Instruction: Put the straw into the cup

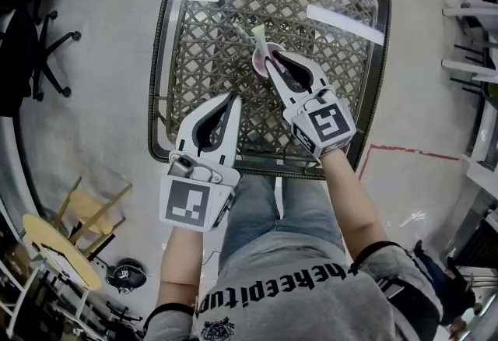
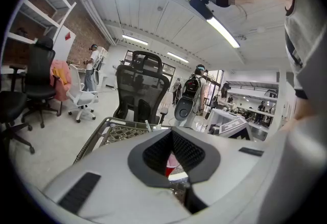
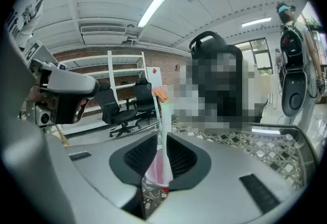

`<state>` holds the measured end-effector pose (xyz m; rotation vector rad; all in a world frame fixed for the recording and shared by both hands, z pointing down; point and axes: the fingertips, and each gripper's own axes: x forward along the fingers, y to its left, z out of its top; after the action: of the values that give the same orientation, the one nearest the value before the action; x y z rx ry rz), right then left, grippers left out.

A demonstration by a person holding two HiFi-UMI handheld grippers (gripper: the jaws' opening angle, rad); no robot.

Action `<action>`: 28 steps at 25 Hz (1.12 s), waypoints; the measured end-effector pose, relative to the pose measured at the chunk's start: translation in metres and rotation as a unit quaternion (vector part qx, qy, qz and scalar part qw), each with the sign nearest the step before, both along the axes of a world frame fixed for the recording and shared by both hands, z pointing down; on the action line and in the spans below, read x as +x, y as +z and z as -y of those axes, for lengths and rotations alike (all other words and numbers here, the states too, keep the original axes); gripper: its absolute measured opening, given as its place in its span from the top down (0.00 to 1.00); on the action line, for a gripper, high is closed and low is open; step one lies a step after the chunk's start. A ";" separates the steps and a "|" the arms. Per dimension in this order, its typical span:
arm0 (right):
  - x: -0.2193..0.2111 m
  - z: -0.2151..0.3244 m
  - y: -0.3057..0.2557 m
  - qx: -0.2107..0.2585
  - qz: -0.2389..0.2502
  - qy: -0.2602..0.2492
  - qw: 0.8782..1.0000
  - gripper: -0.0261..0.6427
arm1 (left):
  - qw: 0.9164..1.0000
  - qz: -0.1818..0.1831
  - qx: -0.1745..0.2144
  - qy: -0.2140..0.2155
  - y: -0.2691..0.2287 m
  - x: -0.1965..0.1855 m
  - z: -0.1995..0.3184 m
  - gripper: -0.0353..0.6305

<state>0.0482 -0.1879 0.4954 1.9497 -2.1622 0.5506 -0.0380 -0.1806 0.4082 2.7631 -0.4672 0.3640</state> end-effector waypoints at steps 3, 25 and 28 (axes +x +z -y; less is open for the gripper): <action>-0.006 -0.003 -0.005 0.002 -0.001 -0.015 1.000 0.87 | 1.000 -0.012 0.004 -0.005 -0.006 0.003 -0.001 0.91; -0.003 -0.049 -0.080 0.049 0.013 -0.084 0.995 0.97 | 0.997 -0.042 0.054 -0.023 -0.043 0.044 -0.048 0.91; 0.005 -0.056 -0.091 0.065 0.013 -0.091 0.994 0.97 | 0.996 -0.047 0.069 -0.028 -0.048 0.055 -0.054 0.91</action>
<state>0.0528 -0.1318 0.4045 1.7870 -2.4157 0.4164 0.0166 -0.1261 0.3607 2.8782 -0.5647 0.1943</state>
